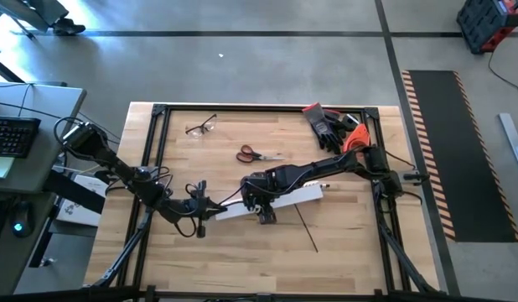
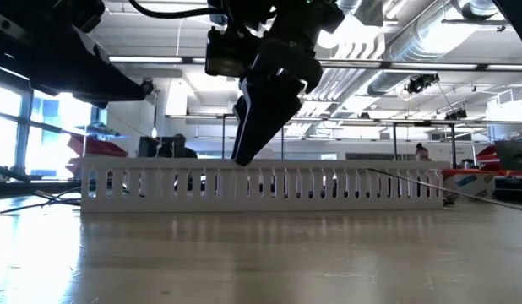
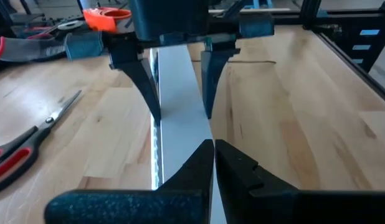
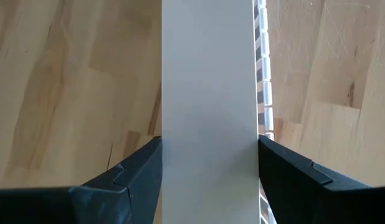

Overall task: Ziptie cables
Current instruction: Close the white cable duct lid

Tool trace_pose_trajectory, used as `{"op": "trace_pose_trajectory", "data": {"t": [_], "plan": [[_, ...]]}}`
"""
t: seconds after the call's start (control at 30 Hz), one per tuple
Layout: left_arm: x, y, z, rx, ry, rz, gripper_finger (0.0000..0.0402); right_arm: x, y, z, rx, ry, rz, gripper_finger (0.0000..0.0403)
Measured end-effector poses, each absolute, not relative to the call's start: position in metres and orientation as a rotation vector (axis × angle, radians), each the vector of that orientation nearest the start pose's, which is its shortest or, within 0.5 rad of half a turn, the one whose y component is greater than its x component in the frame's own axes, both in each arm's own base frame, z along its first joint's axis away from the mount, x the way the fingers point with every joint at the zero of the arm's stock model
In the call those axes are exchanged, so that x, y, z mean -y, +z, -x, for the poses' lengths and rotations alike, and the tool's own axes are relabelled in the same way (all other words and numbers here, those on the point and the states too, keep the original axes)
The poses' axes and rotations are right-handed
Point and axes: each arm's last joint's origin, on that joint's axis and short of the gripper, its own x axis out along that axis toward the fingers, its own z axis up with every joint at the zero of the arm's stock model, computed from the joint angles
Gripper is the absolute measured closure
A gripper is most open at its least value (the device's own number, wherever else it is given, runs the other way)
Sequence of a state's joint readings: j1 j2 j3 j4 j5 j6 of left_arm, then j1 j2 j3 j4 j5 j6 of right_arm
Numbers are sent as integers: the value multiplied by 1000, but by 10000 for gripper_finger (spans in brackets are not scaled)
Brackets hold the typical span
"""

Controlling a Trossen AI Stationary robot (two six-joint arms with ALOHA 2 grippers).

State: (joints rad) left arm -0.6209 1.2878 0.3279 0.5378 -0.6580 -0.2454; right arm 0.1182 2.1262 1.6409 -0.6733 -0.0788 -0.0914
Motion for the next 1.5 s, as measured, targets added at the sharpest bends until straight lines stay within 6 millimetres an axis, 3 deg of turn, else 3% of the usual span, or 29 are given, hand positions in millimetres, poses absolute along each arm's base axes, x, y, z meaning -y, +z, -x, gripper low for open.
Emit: {"op": "trace_pose_trajectory", "data": {"t": [0.23, 1.07, 1.5], "plan": [[114, 158, -189, -295, 73, 5, 402, -55, 192, -436, -1125, 199, 126, 188], [113, 154, -187, -344, 67, 48, 402, -49, 183, -440, -1130, 233, 69, 188], [113, 133, -192, -416, 104, 52, 402, -45, 183, -439, -1144, 214, 47, 188]]}}
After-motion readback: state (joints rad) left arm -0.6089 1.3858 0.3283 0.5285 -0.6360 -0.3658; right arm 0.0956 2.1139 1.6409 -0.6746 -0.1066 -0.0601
